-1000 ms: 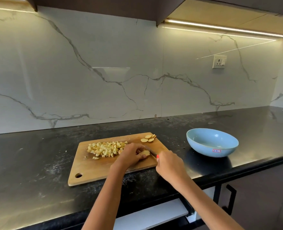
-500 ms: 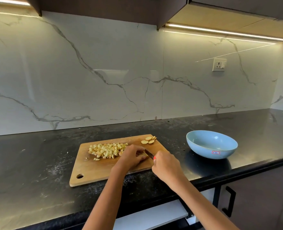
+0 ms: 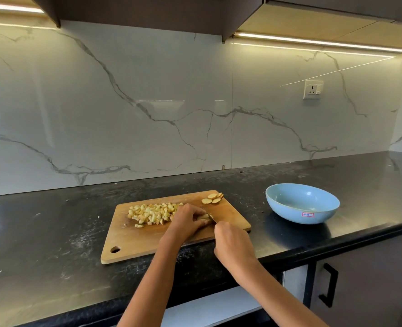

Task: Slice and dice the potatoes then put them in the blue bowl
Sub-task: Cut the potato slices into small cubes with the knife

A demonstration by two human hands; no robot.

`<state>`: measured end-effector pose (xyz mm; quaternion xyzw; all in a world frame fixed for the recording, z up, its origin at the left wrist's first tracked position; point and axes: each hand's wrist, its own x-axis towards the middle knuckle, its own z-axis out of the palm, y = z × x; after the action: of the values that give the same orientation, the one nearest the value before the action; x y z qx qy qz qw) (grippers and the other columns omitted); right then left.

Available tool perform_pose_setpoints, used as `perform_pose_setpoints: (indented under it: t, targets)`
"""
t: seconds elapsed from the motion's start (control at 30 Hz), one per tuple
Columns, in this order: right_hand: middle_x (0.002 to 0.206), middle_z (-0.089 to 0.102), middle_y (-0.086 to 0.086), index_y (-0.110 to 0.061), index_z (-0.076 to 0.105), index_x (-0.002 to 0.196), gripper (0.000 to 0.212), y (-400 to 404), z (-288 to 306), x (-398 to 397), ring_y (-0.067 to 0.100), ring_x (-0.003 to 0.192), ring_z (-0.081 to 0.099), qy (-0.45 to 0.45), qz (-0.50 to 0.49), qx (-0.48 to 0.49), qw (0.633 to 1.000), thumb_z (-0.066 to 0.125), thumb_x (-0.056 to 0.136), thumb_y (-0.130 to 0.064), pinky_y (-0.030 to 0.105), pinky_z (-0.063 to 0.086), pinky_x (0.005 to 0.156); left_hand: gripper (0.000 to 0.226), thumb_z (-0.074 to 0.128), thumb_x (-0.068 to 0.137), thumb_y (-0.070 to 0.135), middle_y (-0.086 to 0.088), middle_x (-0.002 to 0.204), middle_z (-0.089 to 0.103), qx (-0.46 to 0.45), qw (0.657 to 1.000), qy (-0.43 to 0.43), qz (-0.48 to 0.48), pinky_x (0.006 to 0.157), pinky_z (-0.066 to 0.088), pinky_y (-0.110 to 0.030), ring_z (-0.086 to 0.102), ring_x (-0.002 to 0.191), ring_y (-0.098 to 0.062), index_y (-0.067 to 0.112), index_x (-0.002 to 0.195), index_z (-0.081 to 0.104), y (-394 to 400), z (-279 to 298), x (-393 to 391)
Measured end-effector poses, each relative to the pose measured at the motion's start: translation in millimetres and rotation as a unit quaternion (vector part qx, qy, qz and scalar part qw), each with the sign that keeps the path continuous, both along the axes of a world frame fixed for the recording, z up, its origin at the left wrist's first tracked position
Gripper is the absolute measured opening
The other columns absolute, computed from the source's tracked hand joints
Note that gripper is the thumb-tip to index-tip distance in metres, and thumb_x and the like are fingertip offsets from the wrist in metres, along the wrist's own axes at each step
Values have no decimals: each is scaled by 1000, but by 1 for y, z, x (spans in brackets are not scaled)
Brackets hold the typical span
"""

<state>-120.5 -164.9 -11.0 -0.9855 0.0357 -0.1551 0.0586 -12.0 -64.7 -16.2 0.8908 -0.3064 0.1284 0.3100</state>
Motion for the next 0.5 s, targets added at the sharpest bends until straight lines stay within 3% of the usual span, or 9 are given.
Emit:
perform_pose_setpoints:
  t: [0.27, 0.4, 0.5]
  targets:
    - [110, 62, 5, -12, 58, 114, 20, -11, 0, 0, 16, 97, 62, -8, -22, 32, 999, 50, 96, -13, 26, 49, 79, 29, 62, 88, 19, -2, 120, 64, 35, 999, 28, 21, 93, 43, -24, 57, 107, -14, 11, 115, 65, -4, -1, 2]
    - [107, 62, 3, -13, 57, 110, 17, -20, 2, 6, 17, 97, 60, 4, -49, 65, 997, 48, 96, -15, 23, 40, 71, 29, 60, 90, 19, -4, 126, 59, 40, 999, 14, 21, 94, 39, -22, 54, 114, -16, 7, 115, 63, -4, -3, 0]
    - [104, 63, 2, -14, 58, 110, 17, -24, 5, 8, 15, 94, 62, -5, -51, 84, 995, 49, 96, -19, 22, 41, 69, 25, 61, 88, 23, -7, 113, 65, 39, 999, 18, 22, 85, 42, -23, 58, 94, -13, 7, 107, 66, -2, -5, 1]
